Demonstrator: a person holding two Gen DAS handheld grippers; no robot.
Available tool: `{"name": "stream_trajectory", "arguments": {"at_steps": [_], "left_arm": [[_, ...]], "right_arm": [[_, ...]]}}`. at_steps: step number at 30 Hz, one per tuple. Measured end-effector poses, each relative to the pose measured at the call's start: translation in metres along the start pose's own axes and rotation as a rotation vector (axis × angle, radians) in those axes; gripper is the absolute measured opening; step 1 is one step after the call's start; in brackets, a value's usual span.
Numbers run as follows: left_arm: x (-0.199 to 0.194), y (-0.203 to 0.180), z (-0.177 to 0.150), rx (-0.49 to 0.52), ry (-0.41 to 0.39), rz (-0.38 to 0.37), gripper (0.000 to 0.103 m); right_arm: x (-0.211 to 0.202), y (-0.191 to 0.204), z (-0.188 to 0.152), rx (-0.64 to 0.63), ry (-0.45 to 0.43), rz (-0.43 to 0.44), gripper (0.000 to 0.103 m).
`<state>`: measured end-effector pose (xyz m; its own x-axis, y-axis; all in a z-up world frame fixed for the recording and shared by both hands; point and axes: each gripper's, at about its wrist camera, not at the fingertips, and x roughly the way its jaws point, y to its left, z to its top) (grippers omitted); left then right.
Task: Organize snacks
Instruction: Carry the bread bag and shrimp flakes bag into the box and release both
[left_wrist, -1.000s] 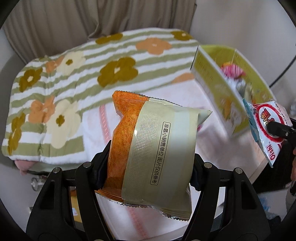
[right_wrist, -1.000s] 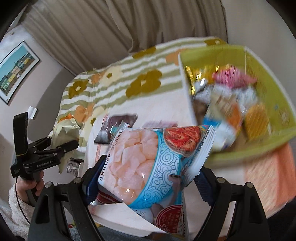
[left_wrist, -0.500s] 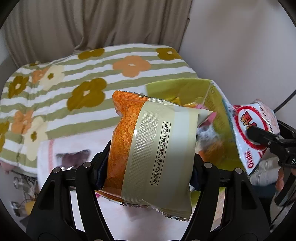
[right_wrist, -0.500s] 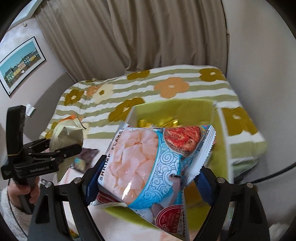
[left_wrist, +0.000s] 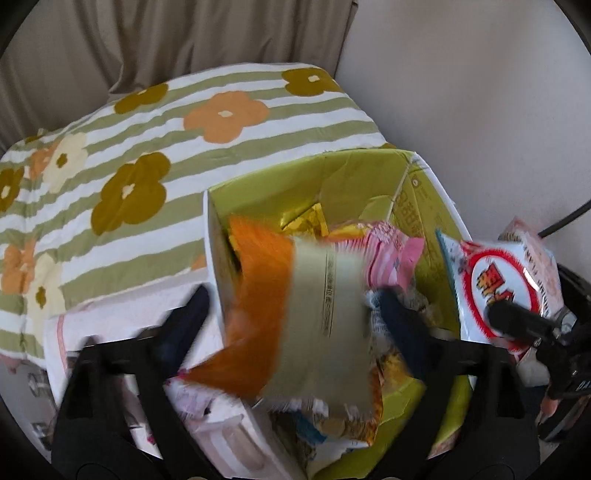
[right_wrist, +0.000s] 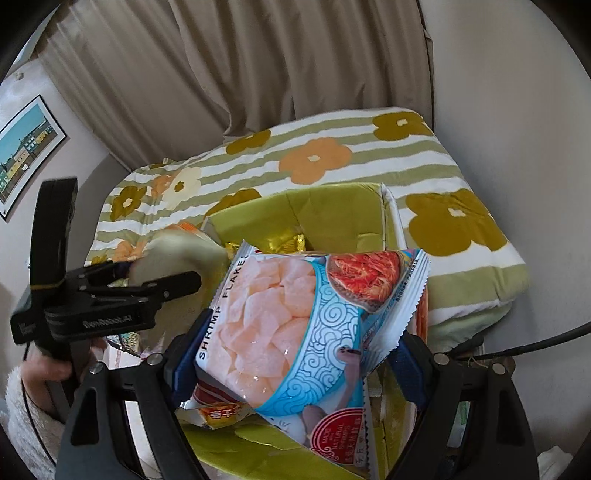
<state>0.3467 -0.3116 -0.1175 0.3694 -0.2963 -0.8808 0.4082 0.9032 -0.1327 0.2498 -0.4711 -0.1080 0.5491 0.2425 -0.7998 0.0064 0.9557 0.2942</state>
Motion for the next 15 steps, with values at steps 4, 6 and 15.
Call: {"name": "stream_trajectory", "arguments": {"at_steps": [4,6,15], "left_arm": [[-0.003,0.01,0.0,-0.011,-0.011,-0.006,0.103],[-0.008,0.017,-0.006,-0.019,-0.02,0.003,0.103],[-0.019,0.046,-0.033,-0.093,-0.016,0.051,0.103]], "right_arm": [[0.007,-0.008,-0.003,0.023,0.014,-0.006,0.083],[0.009,-0.009,-0.006,0.018,0.02,-0.016,0.083],[0.024,-0.001,0.004,-0.019,0.042,0.01,0.085]]}}
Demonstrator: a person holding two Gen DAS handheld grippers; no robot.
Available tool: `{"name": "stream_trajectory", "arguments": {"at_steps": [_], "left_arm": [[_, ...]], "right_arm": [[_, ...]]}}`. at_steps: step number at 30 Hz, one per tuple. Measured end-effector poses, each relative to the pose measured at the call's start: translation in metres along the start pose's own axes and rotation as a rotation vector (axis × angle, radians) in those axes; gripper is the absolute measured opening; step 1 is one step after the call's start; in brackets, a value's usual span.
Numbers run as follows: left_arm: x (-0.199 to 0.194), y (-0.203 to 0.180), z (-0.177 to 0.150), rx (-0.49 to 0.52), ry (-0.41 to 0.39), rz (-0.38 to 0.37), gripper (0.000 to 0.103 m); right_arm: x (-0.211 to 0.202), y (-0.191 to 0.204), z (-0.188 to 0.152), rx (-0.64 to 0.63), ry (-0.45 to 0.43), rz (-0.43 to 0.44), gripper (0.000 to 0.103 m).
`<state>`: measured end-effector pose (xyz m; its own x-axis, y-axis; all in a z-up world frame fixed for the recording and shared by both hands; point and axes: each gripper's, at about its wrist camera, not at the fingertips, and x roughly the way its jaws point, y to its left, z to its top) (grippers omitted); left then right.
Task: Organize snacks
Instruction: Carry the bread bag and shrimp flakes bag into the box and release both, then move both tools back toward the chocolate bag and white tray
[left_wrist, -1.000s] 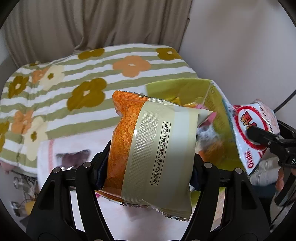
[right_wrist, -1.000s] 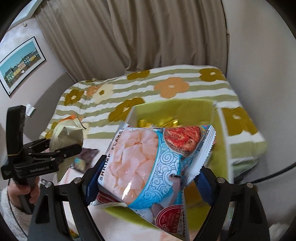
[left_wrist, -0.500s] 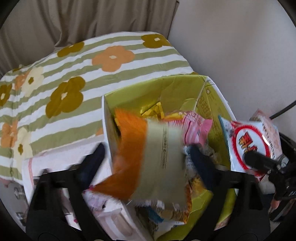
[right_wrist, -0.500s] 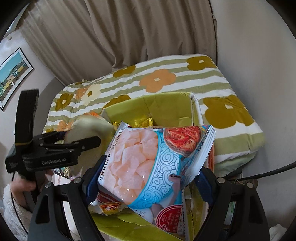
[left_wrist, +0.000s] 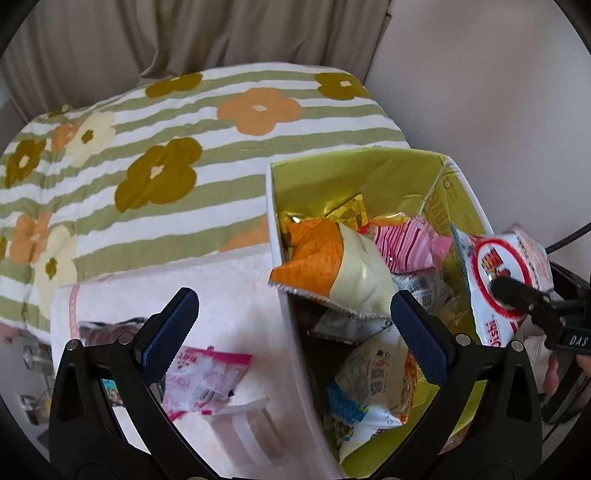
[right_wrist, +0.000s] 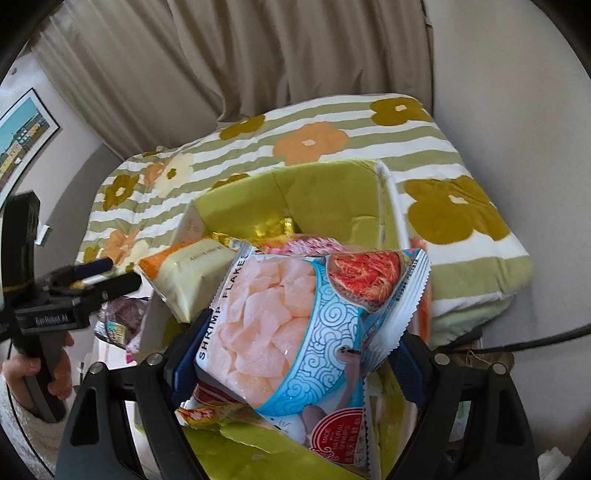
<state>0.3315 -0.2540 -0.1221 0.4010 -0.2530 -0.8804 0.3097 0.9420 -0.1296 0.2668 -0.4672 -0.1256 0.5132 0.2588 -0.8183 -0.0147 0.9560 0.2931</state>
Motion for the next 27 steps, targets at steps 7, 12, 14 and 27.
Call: {"name": "stream_trajectory", "arguments": {"at_steps": [7,12,14,27], "left_arm": [[-0.013,0.003,-0.009,-0.005,-0.015,0.013,0.103],[-0.021,0.001,-0.019,0.003,-0.025,0.029,0.103],[-0.024,-0.003,-0.022,0.006,-0.031,0.029,0.103],[-0.079,-0.017,-0.045,0.009,-0.132,0.079,0.103]], "right_arm": [[0.01,0.015,0.007,-0.049,-0.013,-0.016,0.097],[-0.004,0.02,-0.006,-0.122,-0.055,-0.09,0.103],[-0.007,0.018,-0.011,-0.122,-0.043,-0.096,0.103],[-0.054,0.027,-0.033,-0.098,-0.099,-0.034,0.103]]}}
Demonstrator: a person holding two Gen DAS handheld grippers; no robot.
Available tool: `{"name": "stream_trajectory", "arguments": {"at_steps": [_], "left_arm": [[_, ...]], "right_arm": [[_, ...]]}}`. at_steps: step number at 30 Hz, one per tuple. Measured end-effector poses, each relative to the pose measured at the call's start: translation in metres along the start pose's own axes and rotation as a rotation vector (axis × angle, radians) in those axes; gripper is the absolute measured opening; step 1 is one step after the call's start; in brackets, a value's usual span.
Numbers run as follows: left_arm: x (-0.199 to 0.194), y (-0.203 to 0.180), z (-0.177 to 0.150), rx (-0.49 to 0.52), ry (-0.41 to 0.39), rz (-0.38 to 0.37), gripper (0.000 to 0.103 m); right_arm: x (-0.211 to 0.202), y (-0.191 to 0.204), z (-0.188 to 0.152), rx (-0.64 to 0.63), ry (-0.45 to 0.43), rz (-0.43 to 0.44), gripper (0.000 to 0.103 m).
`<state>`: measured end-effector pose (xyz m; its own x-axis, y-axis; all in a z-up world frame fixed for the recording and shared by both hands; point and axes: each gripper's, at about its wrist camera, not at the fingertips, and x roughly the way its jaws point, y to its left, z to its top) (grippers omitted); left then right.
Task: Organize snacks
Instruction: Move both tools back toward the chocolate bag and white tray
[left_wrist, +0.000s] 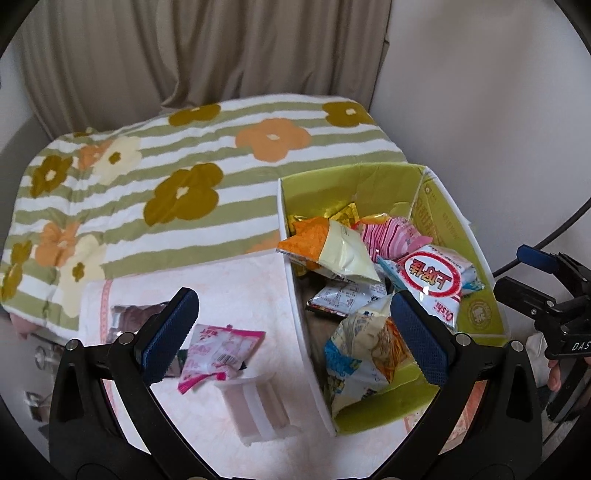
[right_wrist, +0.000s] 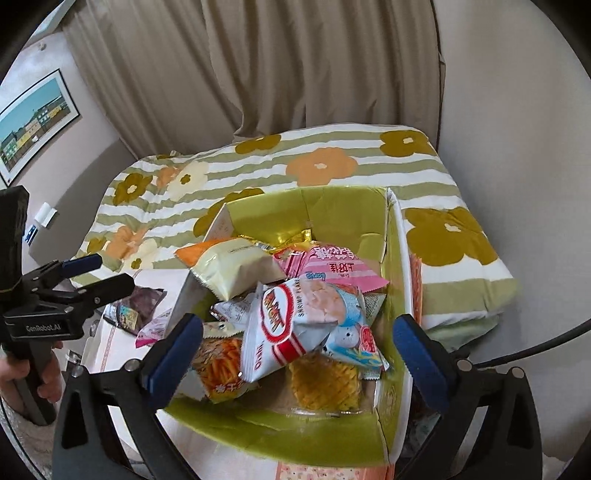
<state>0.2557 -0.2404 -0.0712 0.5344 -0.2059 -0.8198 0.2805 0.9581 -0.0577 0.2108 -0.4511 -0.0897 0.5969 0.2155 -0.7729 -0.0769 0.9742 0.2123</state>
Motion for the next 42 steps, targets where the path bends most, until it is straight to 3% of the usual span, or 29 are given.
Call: {"name": "stream_trajectory", "arguments": {"at_steps": [8,15,19,26,34,42], "left_arm": [[-0.037,0.019,-0.028,-0.065,-0.025,0.085,0.103],[-0.061,0.081,-0.064,-0.162,0.02,0.197,0.103],[-0.066,0.117,-0.078,-0.207,0.022,0.212,0.103],[-0.044,0.172,-0.082,-0.186,0.064,0.142,0.103],[0.013,0.221,-0.082,-0.115,0.168,0.026,0.103],[0.077,0.244,-0.078,-0.054,0.261,-0.026,0.103]], "right_arm": [[-0.01,0.025,-0.007,-0.068,-0.018,0.078,0.103],[-0.005,0.068,-0.021,-0.092,-0.006,0.175,0.103],[0.002,0.102,-0.033,-0.114,0.013,0.202,0.103],[0.026,0.17,-0.054,-0.126,0.04,0.103,0.103],[0.074,0.229,-0.079,-0.012,0.097,0.013,0.103],[0.12,0.251,-0.112,0.07,0.101,-0.082,0.103]]}}
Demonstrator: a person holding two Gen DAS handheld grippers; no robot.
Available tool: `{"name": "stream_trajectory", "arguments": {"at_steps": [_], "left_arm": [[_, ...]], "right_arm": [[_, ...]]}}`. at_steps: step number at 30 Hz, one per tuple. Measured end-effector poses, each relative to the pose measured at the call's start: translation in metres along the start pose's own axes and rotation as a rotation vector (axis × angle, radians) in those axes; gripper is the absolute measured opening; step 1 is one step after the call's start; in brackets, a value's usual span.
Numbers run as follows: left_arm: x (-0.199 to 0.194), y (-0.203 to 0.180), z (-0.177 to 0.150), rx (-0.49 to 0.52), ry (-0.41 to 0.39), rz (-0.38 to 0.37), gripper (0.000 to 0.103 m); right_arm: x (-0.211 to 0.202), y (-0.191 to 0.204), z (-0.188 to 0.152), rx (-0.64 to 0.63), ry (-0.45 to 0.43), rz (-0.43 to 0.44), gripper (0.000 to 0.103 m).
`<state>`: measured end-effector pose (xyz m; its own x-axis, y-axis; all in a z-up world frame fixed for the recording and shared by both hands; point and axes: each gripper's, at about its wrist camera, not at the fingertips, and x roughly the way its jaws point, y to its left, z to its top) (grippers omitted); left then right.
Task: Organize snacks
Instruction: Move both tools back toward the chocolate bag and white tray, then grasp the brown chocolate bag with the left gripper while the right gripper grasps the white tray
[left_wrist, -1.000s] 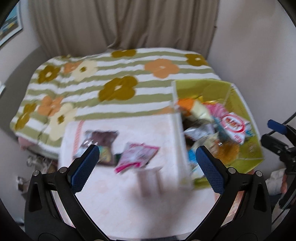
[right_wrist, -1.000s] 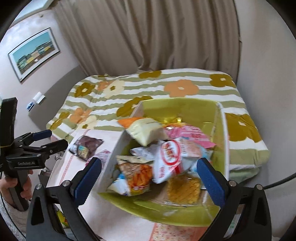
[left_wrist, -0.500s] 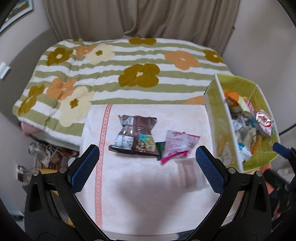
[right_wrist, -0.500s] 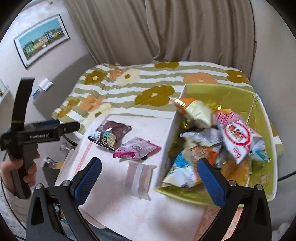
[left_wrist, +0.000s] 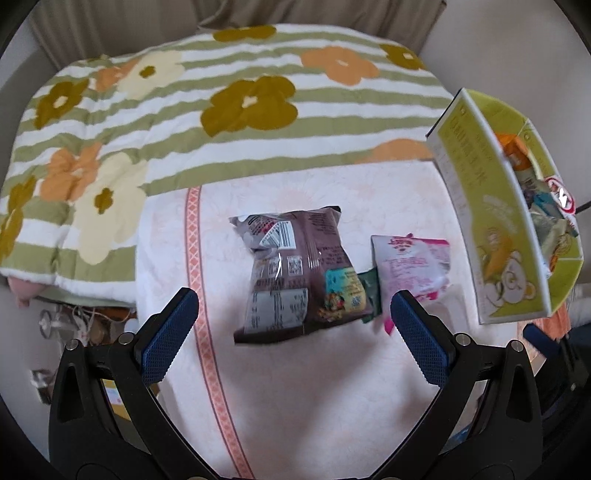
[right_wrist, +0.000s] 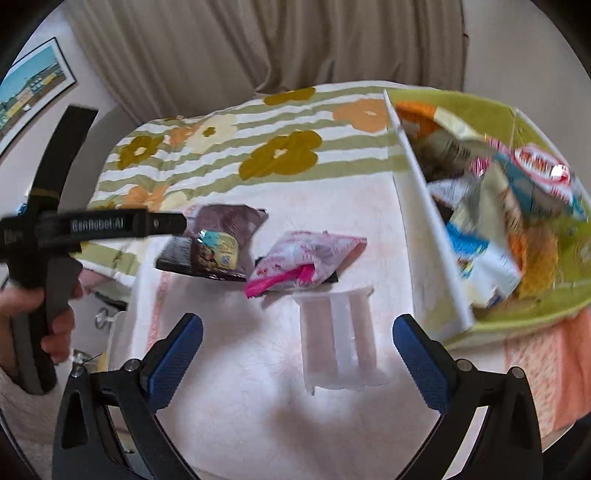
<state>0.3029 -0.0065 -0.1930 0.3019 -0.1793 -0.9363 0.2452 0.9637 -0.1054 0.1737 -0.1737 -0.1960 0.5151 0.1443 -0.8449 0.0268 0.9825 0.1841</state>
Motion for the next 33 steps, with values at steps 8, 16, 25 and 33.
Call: {"name": "stream_trajectory", "arguments": {"at_steps": [8,16,25,33], "left_arm": [[0.054,-0.001,0.014,-0.01,0.07,0.009,0.103],[0.086,0.003,0.022,-0.036,0.113,0.001,0.103],[0.098,-0.004,0.026,-0.04,0.154,-0.035,0.087],[0.093,0.004,0.022,-0.044,0.144,-0.08,0.076]], "right_arm": [[0.039,-0.005,-0.016,-0.044,0.006,-0.107,0.103],[0.07,-0.013,-0.022,-0.03,0.023,-0.087,0.103],[0.081,-0.016,-0.024,-0.071,0.047,-0.114,0.103],[0.085,-0.009,-0.029,-0.1,0.055,-0.122,0.102]]}}
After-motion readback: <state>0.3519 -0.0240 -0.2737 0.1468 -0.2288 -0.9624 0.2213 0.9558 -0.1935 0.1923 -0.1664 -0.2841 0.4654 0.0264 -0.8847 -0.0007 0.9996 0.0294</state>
